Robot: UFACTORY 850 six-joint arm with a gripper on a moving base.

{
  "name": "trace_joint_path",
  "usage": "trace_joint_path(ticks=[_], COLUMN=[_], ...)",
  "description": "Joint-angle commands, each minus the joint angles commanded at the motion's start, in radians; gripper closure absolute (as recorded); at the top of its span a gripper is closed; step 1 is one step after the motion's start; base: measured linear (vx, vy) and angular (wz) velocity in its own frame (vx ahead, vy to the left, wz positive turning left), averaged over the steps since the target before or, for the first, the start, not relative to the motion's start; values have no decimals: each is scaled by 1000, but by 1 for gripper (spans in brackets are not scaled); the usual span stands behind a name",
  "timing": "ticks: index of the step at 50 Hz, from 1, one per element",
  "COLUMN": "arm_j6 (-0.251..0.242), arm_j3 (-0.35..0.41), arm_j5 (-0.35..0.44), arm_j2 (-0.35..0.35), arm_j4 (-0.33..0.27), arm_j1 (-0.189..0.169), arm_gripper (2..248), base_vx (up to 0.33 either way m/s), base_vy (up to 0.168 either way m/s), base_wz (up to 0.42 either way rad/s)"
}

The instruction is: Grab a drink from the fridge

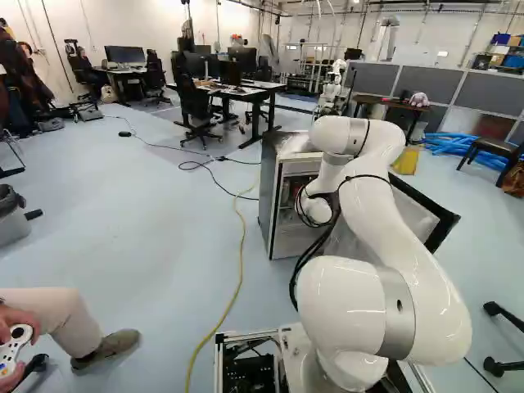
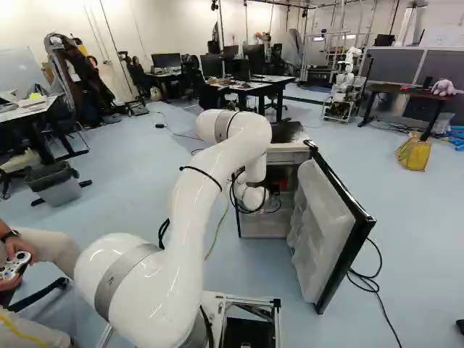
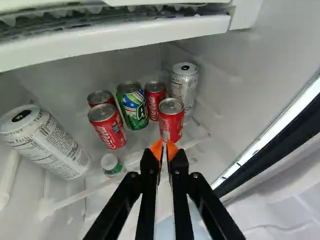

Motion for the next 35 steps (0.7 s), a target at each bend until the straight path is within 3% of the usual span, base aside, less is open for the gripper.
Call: trace_joint_path(ticks=[5, 6, 11, 35], arm_j6=[0, 0, 0, 0], arm_j3=[-6, -8, -20, -60], arm_j5=[-24, -28, -40, -45], arm_j2=[-3, -4, -11, -33], arm_j4=[7, 9, 13, 15], arm_j1=[1, 1, 3, 9], arm_gripper=[201, 213, 221, 227], base_vx=[0, 0, 0, 0], base_vy=[0, 0, 0, 0], base_wz=[0, 0, 0, 0])
